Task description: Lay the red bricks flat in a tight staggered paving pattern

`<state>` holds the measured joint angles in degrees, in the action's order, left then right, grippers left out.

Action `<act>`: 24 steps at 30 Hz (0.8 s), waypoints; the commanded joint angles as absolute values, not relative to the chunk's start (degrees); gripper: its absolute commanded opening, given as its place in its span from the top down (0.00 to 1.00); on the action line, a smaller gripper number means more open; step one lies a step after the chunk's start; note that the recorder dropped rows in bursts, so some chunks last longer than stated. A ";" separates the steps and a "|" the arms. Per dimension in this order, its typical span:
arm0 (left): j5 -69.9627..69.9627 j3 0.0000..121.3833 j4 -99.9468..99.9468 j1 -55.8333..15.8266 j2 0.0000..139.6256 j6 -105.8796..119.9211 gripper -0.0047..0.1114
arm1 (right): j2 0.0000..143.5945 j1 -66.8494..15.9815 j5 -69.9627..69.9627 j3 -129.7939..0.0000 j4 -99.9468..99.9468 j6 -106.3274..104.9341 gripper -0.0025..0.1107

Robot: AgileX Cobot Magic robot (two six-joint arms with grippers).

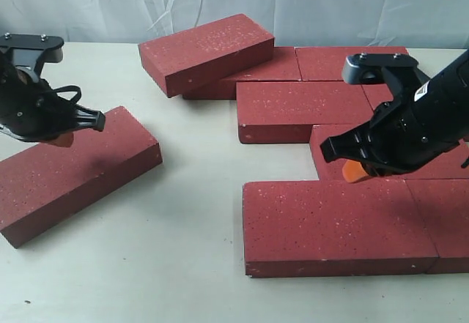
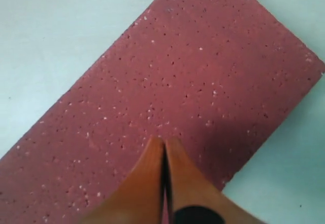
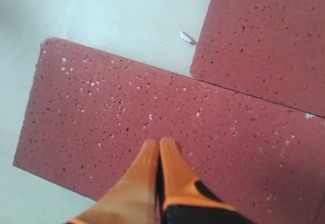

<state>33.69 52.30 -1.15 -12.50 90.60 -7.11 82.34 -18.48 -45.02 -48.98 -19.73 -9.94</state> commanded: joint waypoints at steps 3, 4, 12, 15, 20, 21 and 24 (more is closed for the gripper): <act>27.64 52.04 -2.06 -12.21 94.99 -7.03 0.96 | 81.82 -18.46 -44.33 -48.79 -20.06 -10.82 0.98; 26.87 52.04 -2.29 -12.21 95.37 -7.03 0.96 | 81.82 -18.46 -44.33 -48.79 -20.06 -10.82 0.98; 20.23 52.04 -4.25 -12.60 98.99 -7.03 0.96 | 81.82 -18.46 -44.33 -48.79 -20.06 -10.82 0.98; 19.58 52.04 -4.25 -13.85 100.46 -6.79 0.96 | 81.82 -18.46 -44.33 -48.79 -20.06 -10.82 0.98; 19.43 52.04 -4.25 -16.50 101.39 -5.19 0.96 | 81.82 -18.46 -44.34 -48.79 -20.06 -10.92 0.98; 19.43 52.04 -4.25 -16.99 101.39 -4.32 0.96 | 81.82 -18.46 -44.34 -48.79 -20.06 -11.04 0.98; 19.94 52.04 -4.25 -19.09 101.39 -0.55 0.96 | 81.82 -18.46 -44.34 -48.79 -20.06 -11.61 0.98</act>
<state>18.30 52.20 -3.21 -17.00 100.66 -3.56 82.34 -18.48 -44.80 -48.98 -19.97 -10.65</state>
